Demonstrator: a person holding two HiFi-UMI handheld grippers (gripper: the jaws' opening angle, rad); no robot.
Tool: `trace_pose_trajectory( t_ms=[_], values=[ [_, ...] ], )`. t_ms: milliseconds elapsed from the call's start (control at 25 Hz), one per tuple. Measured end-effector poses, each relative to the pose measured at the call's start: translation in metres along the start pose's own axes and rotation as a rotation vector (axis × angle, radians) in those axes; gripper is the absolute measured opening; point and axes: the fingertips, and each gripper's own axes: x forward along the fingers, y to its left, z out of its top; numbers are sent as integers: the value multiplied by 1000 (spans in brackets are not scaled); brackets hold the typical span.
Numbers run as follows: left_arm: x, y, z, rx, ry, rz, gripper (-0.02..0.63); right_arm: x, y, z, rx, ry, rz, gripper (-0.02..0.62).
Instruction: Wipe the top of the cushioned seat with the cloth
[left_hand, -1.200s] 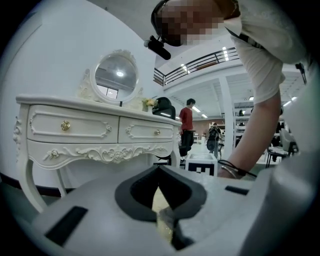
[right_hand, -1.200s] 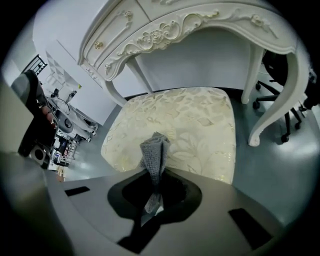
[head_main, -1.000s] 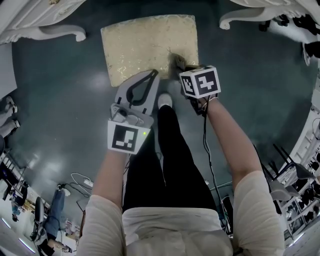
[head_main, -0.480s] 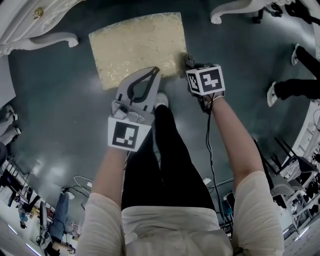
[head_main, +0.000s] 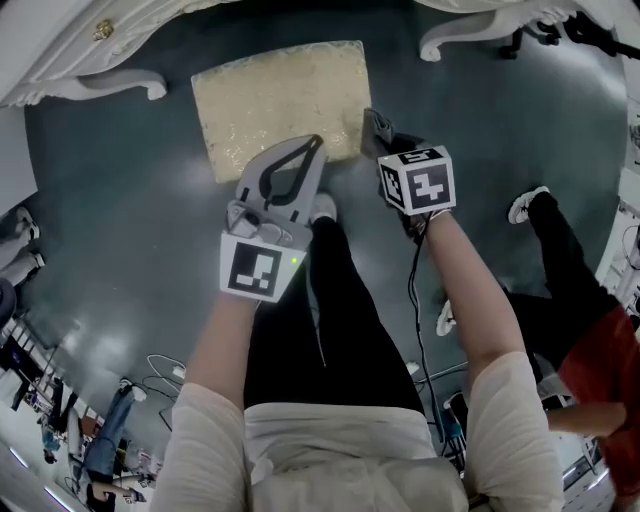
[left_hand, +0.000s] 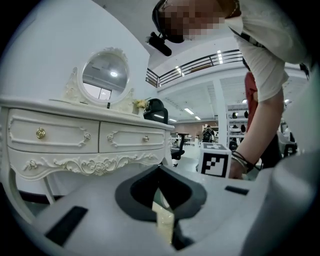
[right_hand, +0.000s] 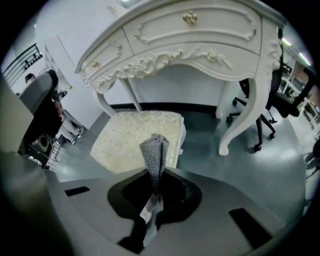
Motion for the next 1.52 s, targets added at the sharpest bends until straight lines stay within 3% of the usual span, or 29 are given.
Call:
trace_pose_trajectory(
  t_ms=[200,800,1080,1520],
  values=[
    [-8,15,42,-4,-28,30,3,-50,30,50,-70,-175,24,31],
    [-68,53,220,15,-151,143,2,-264,105,192,-221,-660,-30,31],
    [-103,53,308,114,-194,173,2,-374,138,244,-261,-868,-26,31],
    [-174,47,407,220,-312,270,3,-495,195,256,-366,-1103,-8,31]
  ],
)
